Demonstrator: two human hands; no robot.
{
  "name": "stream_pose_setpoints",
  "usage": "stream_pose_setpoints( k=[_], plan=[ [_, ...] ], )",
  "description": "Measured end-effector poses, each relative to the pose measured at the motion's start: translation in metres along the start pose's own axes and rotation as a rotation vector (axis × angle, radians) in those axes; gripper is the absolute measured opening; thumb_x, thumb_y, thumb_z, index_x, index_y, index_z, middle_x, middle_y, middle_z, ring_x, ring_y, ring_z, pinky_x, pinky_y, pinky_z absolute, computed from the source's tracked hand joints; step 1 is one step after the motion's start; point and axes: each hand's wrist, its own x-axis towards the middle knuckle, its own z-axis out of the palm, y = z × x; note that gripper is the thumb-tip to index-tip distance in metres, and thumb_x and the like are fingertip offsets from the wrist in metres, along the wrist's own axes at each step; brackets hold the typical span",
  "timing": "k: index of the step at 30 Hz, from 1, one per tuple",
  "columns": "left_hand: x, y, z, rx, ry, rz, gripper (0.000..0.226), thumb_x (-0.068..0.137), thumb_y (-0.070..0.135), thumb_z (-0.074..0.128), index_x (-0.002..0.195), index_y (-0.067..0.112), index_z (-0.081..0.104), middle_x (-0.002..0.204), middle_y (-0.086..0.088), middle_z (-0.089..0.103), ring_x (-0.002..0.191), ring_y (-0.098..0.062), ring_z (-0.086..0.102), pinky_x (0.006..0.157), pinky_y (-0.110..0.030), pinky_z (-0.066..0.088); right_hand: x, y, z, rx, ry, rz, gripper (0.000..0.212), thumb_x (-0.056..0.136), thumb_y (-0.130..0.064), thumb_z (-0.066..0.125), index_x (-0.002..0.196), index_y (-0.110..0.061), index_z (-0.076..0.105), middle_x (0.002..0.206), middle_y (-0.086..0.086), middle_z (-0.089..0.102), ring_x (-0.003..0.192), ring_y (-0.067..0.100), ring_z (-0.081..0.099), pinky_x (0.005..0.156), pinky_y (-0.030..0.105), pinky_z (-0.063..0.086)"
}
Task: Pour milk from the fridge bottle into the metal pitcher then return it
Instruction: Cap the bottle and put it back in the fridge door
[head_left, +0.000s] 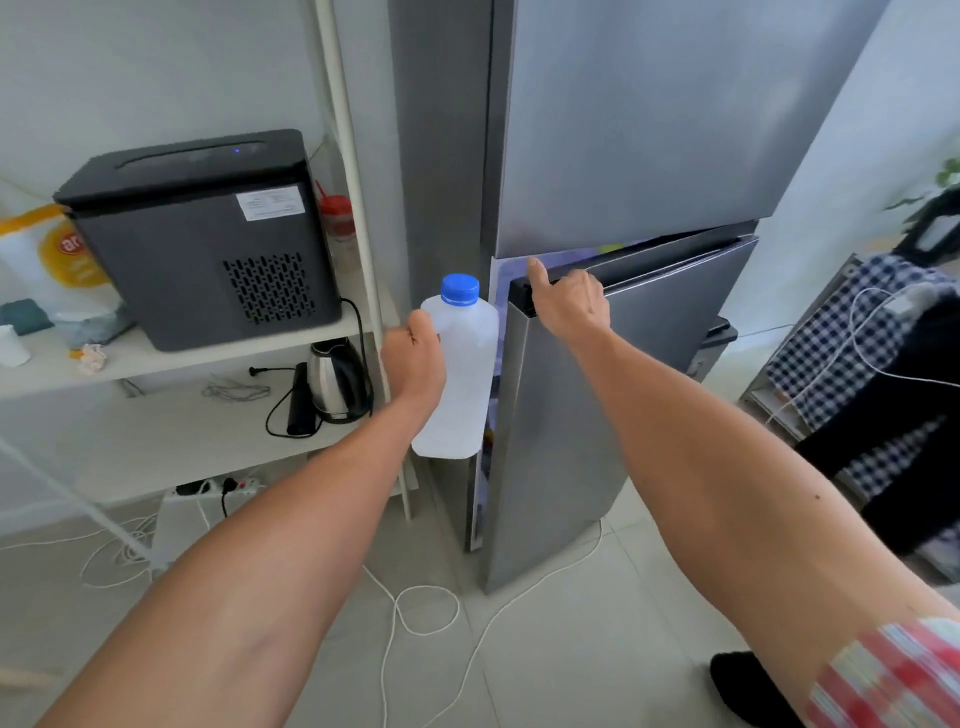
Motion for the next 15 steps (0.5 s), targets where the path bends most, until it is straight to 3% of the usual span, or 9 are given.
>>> stream_pose_setpoints(
  k=[3,8,12,15],
  plan=[
    [-0.006,-0.006,0.000,0.022,-0.047,0.001,0.034,0.084,0.036,0.037,0.057,0.016,0.039,0.056,-0.006,0.044,0.053,-0.020,0.040,0.055,-0.034,0.033,-0.012,0.012,-0.012,-0.018,-0.001,0.100,0.071,0.090,-0.074,0.041,0.106,-0.009,0.064,0.115,0.010,0.064,0.103,0.034,0.061,0.082,0.038,0.050],
    [-0.023,-0.017,0.014,0.005,-0.133,-0.026,0.041,0.082,0.038,0.037,0.048,0.015,0.040,0.052,-0.002,0.046,0.055,-0.023,0.041,0.056,-0.034,0.035,-0.036,0.047,-0.053,0.009,-0.016,0.230,0.043,0.088,-0.047,0.056,0.110,-0.011,0.063,0.103,0.008,0.065,0.091,0.029,0.061,0.077,0.031,0.047],
    [-0.046,-0.027,0.034,0.014,-0.224,-0.024,0.043,0.087,0.035,0.039,0.049,0.016,0.043,0.052,0.000,0.048,0.055,-0.024,0.045,0.057,-0.033,0.037,-0.064,0.083,-0.092,-0.059,0.028,0.260,0.052,0.090,-0.044,0.054,0.124,-0.006,0.062,0.113,0.014,0.064,0.102,0.032,0.063,0.089,0.037,0.051],
    [-0.064,-0.033,0.054,0.000,-0.237,-0.045,0.045,0.093,0.033,0.041,0.052,0.016,0.050,0.056,-0.002,0.055,0.059,-0.025,0.052,0.059,-0.033,0.040,-0.084,0.113,-0.118,-0.158,0.049,0.240,0.032,0.093,-0.031,0.051,0.102,-0.002,0.063,0.106,0.014,0.062,0.094,0.030,0.061,0.079,0.034,0.048]
  ],
)
